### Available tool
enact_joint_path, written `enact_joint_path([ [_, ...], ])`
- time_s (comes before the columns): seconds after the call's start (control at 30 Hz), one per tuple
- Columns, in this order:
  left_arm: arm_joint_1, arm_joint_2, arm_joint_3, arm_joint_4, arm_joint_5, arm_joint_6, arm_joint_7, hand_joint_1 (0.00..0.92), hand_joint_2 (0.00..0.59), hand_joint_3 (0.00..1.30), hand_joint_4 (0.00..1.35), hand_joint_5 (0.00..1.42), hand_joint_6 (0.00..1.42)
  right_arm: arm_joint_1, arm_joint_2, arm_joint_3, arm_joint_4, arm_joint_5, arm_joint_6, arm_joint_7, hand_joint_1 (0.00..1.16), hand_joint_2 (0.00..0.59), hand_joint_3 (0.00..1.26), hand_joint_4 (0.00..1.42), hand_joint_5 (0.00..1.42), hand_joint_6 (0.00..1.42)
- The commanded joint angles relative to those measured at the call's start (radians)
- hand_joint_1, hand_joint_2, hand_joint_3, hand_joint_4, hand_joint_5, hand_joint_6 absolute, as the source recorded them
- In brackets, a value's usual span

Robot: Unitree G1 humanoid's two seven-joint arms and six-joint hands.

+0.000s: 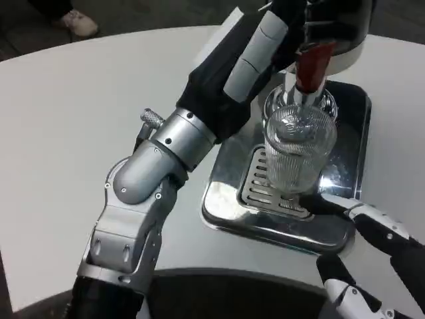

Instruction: Grasp the cup under the faucet to collect the drink, then remove the cup.

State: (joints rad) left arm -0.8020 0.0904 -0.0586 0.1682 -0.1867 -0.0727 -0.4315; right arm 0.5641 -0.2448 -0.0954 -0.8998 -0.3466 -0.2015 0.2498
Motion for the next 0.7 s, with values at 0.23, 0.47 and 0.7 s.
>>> enact_joint_path([
  [0.23,-0.053,-0.012,-0.02,0.029,0.006,-0.063,-0.05,0.0,0.082,0.27,0.21,0.3,0.23,0.009,0.007,0.002,0.001,0.002,0.003,-0.007,0.4,0.503,0.26,0.24,0.14,0.08],
  [0.47,-0.047,-0.006,-0.032,0.024,0.012,-0.081,-0.074,0.0,0.083,0.27,0.21,0.3,0.23,0.004,0.008,0.002,0.005,0.003,0.004,-0.008,0.4,0.503,0.26,0.24,0.15,0.08],
  [0.7,-0.038,0.002,-0.035,0.02,0.009,-0.077,-0.086,0.0,0.083,0.27,0.21,0.3,0.23,-0.002,0.009,0.008,0.009,-0.001,0.006,-0.01,0.4,0.503,0.27,0.24,0.15,0.08],
])
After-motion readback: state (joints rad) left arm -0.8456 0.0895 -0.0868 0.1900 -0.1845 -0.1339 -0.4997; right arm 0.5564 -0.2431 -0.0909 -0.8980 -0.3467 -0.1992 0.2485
